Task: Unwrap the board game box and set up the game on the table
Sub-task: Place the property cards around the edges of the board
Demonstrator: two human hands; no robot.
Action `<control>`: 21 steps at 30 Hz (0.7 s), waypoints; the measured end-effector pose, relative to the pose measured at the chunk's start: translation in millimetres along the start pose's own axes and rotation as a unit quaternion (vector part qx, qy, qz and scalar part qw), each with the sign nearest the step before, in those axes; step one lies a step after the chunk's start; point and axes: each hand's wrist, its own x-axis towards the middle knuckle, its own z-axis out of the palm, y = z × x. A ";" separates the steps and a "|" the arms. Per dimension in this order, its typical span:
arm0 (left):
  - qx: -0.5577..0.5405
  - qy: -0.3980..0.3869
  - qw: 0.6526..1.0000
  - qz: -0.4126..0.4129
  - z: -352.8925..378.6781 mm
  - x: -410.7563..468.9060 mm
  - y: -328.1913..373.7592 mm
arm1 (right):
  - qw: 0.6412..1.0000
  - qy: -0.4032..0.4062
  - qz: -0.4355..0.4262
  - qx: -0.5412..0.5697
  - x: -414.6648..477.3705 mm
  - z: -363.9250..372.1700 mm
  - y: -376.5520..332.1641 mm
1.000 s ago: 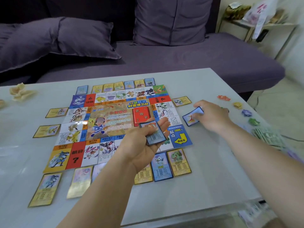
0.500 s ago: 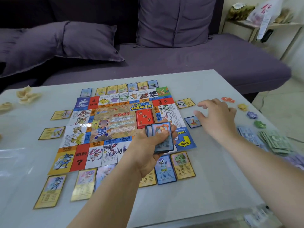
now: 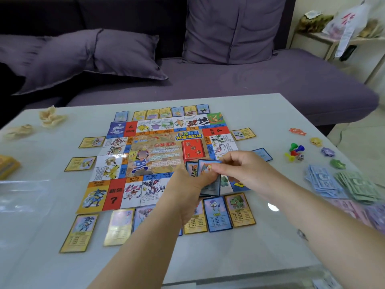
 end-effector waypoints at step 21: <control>0.147 0.122 0.978 0.088 -45.2 16.6 47.3 | 0.996 -0.044 -0.045 -0.059 33.7 12.9 -46.3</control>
